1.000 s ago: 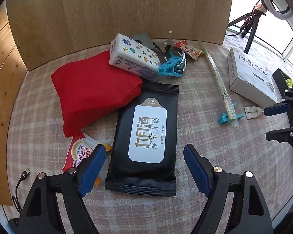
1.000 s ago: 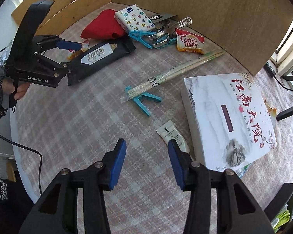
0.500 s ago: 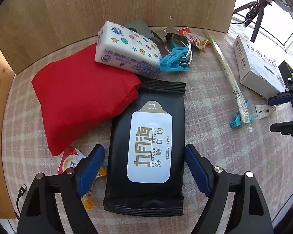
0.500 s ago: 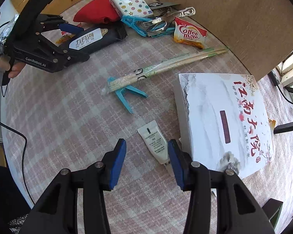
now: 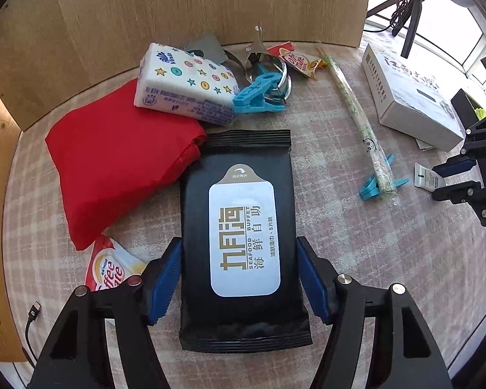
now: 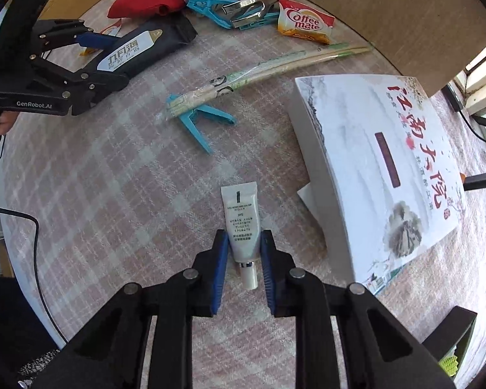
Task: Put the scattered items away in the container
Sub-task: 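Carry wipe pack and lotion tube to the tray and release both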
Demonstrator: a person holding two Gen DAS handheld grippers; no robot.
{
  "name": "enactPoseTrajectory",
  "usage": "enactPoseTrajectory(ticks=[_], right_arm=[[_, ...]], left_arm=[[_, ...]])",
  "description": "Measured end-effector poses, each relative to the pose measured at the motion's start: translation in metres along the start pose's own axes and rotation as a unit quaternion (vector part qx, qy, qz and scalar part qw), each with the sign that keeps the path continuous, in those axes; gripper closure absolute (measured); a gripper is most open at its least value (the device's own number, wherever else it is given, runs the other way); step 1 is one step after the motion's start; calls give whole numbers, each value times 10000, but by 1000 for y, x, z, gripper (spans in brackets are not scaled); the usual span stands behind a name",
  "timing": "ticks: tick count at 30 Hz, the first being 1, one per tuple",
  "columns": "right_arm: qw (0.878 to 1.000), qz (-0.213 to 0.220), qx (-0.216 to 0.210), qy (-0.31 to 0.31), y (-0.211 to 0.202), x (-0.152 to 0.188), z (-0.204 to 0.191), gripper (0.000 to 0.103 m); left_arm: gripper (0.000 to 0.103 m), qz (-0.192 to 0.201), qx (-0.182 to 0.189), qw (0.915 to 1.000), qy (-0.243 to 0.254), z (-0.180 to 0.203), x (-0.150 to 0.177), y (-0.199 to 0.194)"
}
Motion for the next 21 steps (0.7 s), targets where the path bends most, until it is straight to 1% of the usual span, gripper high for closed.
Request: enactPoseTrajectory(ticks=[4,7,9,12,15,18,19,21], right_arm=[[9981,253,-212,523,-6,23,6,87],[9941,526,-361,878,-17,42,7,87],[9904,720,-535,1052,-27,55,6,87],[9860,932,-464,1301,-39,66,9,87],[9751,1323,-608,1672,-62,86,15,87],[9613,1728,-720,2023,-87,109,21,87],[9568,1827,-730,2142,-93,120,25,87],[9478,1976,-734,2392,-104,146,25,87]], left_arm=[[39,34,-39,10000,-15,10,19,-5],[40,61,25,9999,-112,16,37,-12],[40,102,39,9998,-172,20,50,-19],[40,193,127,9993,-279,24,65,-33],[40,295,145,9989,-330,31,74,-50],[40,521,80,9984,-202,56,83,-72],[40,605,106,9980,-137,70,79,-79],[40,736,214,9971,36,85,69,-93]])
Point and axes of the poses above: each gripper's, at about its wrist camera, not at the fingertips, and y roughly the way its jaws point, z to its right, x to its underside, the point moved 4 cm from there along y, roughly the way its jaws point, and after that the axes turned 6 degrees about -z, right-handed, at the moved point
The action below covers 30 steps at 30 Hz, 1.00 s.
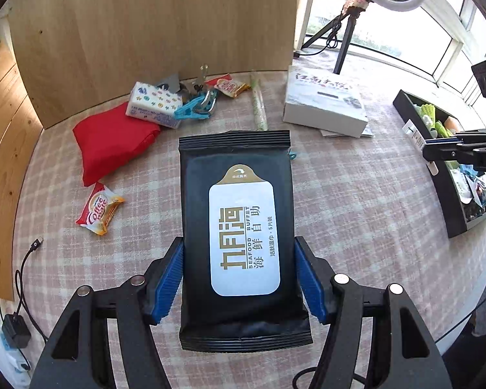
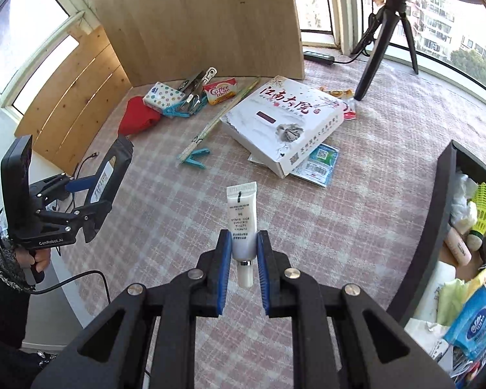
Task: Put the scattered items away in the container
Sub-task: 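Carry wipe pack and lotion tube to the tray and release both, then grasp the white Vinda tissue pack with the left tool while the right grasps the green-tipped straw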
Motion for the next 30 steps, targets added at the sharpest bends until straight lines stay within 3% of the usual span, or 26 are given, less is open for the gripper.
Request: enactPoseTrajectory(ticks=[3,8,16,17,19,20,22,25,30], right_arm=[[9988,187,172,410,-25,21,25,87],[9890,478,776,1161,-82,66,98,87],[9567,740,1572,2336,-150,134,206,86],[9530,745,1620,2450,-155,139,215,84],[9354,862,1894,2858,-167,148,232,56],[9300,1022,1875,2991,-173,150,236,50],[9278,1305,1661,3076,-183,154,238,47],[9266,1381,1747,3029,-189,155,236,47],[9342,1369,1566,2897,-174,142,223,47]], left_arm=[[40,131,131,9992,353,35,-22,-6],[40,237,548,9918,1127,132,-59,-5],[40,423,1432,9628,2251,299,-102,-13],[39,471,1548,9592,2318,321,-106,-15],[32,610,1725,9532,2407,360,-112,-18],[27,620,1684,9514,2503,375,-113,-19],[27,706,1527,9504,2618,394,-114,-20],[27,700,1628,9484,2628,394,-113,-23],[29,692,1468,9602,2274,349,-112,-23]])
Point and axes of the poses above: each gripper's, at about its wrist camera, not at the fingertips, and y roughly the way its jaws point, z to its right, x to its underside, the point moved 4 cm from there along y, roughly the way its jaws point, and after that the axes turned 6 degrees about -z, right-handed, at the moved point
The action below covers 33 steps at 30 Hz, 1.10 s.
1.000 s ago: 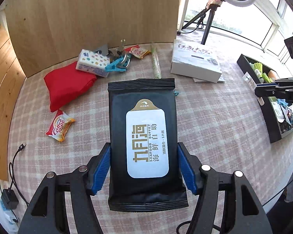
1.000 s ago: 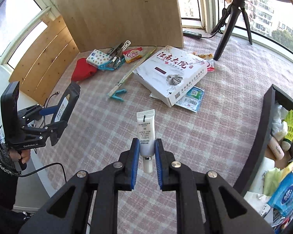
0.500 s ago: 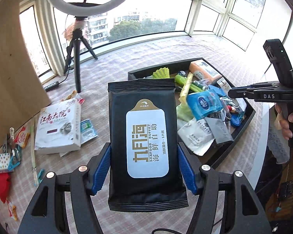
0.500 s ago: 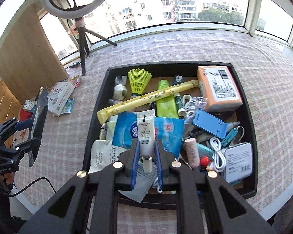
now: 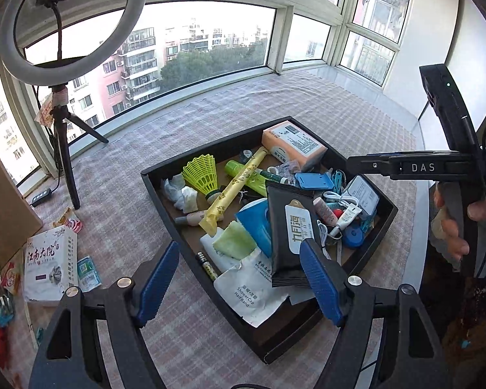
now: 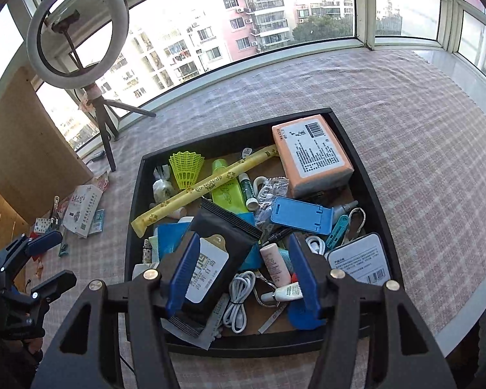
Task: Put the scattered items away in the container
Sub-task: 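Grasp the white Vinda tissue pack with the left tool while the right grasps the green-tipped straw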
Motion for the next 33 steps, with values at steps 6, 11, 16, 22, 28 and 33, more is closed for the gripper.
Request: enactPoseTrajectory(ticks=[6,11,16,22,28,33], right_arm=[[9970,-91,-453,-617,16,-2,-66,47],[9856,-348,-705,-1497,38,3,-147,47],[9677,-618,-1158,-2154,64,4,-243,47],[9368,-912,-1454,-3047,107,13,-378,47],[9206,-1528,-1793,-3114,161,18,-477,48],[9178,-1758,-1634,-3164,201,21,-526,49]], left_arm=[[33,-119,-654,9959,-620,-75,53,-22],[33,-131,-1082,9802,-1652,-158,117,-55],[33,-207,-1657,9454,-2797,-253,187,-92],[33,-116,-2299,9148,-3320,-341,219,-131],[33,-57,-2394,9103,-3376,-402,210,-137],[33,-119,-2147,9129,-3470,-437,203,-122]])
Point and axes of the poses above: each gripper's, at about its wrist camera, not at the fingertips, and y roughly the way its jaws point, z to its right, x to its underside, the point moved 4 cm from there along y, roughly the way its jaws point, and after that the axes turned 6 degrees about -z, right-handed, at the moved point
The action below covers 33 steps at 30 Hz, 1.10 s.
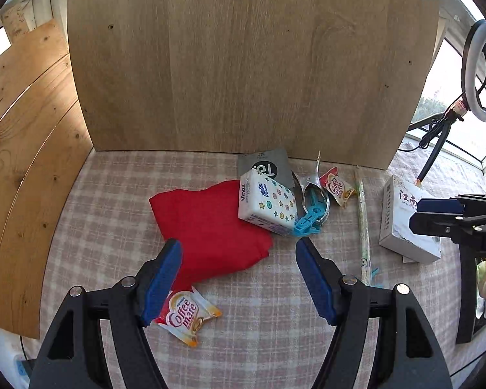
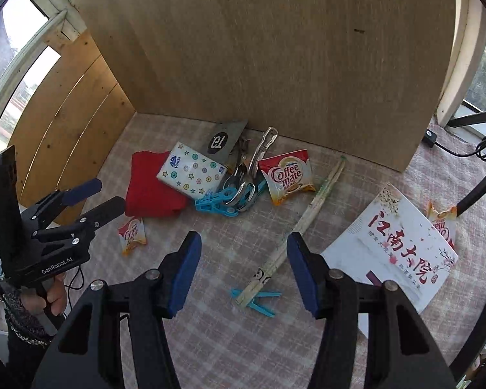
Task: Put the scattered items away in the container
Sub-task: 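Grasp the white Vinda tissue pack with the left tool while the right grasps the green-tipped straw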
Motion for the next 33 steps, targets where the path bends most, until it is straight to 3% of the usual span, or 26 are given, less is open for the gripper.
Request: enactPoseTrajectory(ticks=[5,15,28,33], right_arm=[[9997,-190,120,59,27,-20,-2,50],[9949,-702,483,547,53,-27,41,50],[9848,-1197,1011,753,89,-39,65,51],[9865,-1073,1038,672,91,-33,69,54]], left_arm=[[33,-111,90,9999,23,-7,-12,20],[32,-267,153,9993,206,-9,-22,42],[31,-493,174,9981,340,1,-43,71],[32,-623,297,9971,319,4,-41,85]])
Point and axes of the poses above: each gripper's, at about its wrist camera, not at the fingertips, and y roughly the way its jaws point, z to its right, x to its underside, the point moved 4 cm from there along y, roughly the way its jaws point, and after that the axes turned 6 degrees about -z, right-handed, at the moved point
